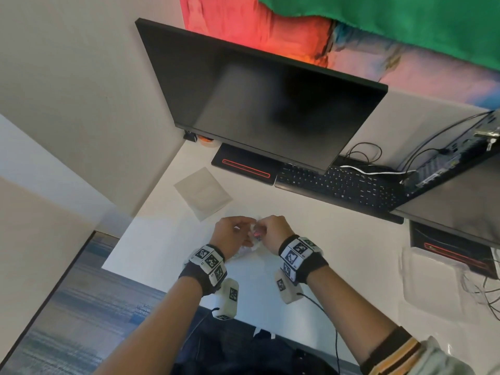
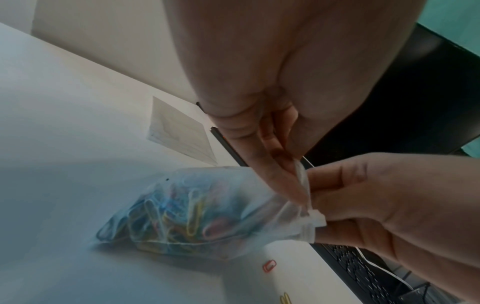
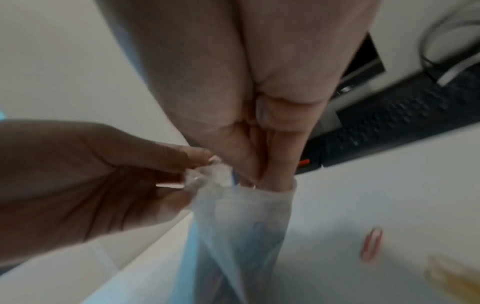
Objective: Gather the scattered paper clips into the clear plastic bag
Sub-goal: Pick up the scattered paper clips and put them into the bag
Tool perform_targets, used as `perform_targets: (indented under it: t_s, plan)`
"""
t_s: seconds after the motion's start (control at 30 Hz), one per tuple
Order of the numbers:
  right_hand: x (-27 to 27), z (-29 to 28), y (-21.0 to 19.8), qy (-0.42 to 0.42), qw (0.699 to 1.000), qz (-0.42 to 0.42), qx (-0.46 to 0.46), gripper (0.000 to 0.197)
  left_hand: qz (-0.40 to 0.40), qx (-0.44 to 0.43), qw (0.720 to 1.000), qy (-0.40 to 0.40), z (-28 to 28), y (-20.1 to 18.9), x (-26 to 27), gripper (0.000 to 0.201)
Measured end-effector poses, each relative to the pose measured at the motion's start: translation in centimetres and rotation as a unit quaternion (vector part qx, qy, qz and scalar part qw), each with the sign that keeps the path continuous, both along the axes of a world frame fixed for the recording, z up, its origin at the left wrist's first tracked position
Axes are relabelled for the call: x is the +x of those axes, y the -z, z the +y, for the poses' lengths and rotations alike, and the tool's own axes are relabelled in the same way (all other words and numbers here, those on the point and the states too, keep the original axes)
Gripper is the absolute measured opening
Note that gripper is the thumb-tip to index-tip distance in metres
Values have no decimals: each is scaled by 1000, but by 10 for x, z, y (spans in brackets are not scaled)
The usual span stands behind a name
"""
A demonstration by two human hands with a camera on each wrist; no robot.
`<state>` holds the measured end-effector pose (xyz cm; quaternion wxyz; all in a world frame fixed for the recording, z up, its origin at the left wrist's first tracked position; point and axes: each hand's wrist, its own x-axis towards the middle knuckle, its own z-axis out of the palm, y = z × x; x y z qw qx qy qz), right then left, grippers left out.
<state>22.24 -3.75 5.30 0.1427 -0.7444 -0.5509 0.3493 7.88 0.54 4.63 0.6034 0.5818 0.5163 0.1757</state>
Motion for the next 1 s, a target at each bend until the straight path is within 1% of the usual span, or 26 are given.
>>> perform_targets:
  t_s: [0.07, 0.1, 0.13, 0.17, 0.23, 0.27, 0.3, 0.33, 0.37, 0.4, 0.43, 0.5, 0.53, 0.57, 0.63, 0.67, 0.73, 0.77, 0.83, 0.9, 1.0]
  plan:
    - [6, -2, -7, -67, 997, -17, -19, 36, 0, -4, 1000, -2, 0, 0, -1, 26]
    - [9, -4, -10, -71, 997, -7, -8, 38, -3, -4, 1000, -2, 1, 0, -1, 26]
    - [14, -6, -12, -53, 998, 16, 14, 39, -6, -5, 1000, -4, 1, -1, -1, 26]
    - [21, -8, -13, -10, 998, 51, 38, 37, -10, -7, 1000, -6, 1, -1, -1, 26]
    - [44, -15, -9, 106, 982, 133, 79, 30, -12, -11, 1000, -13, 1, -2, -3, 28]
    - [58, -20, -4, 158, 973, 142, 89, 26, -14, -13, 1000, -16, 2, -2, -4, 28]
    - [73, -27, 4, 198, 970, 116, 84, 21, -18, -13, 1000, -19, 2, -1, -6, 29]
    - [87, -36, 14, 223, 971, 64, 61, 15, -21, -13, 999, -21, 2, -1, -7, 29]
    - [98, -45, 25, 229, 973, 6, 18, 14, -21, -12, 999, -23, 2, -1, -8, 29]
    - [103, -53, 37, 211, 976, -40, -26, 23, -19, -10, 999, -24, 1, 0, -9, 29]
    - [103, -60, 50, 168, 982, -69, -55, 36, -17, -9, 1000, -24, 1, 0, -10, 29]
    - [93, -68, 71, 31, 993, -100, -55, 60, -17, -11, 999, -26, 0, 1, -12, 29]
    - [86, -69, 79, -31, 992, -114, -36, 64, -19, -12, 999, -27, 0, 2, -12, 28]
    - [79, -67, 84, -80, 988, -129, -18, 64, -21, -13, 999, -26, 0, 2, -12, 26]
    - [70, -61, 91, -155, 972, -175, 5, 63, -21, -17, 999, -26, 1, 3, -13, 26]
    - [68, -58, 91, -177, 965, -195, 4, 63, -20, -19, 999, -27, 1, 3, -13, 26]
    - [71, -57, 93, -202, 955, -217, -17, 59, -16, -18, 999, -28, 3, 4, -14, 26]
    - [74, -61, 92, -203, 955, -214, -26, 55, -17, -19, 999, -31, 4, 5, -16, 25]
    - [81, -74, 93, -179, 964, -195, -2, 50, -20, -23, 999, -38, 4, 6, -18, 23]
    - [85, -87, 96, -159, 969, -189, 25, 52, -21, -24, 998, -45, 4, 7, -20, 23]
    - [77, -91, 100, -163, 964, -209, 19, 60, -23, -27, 998, -49, 2, 9, -19, 24]
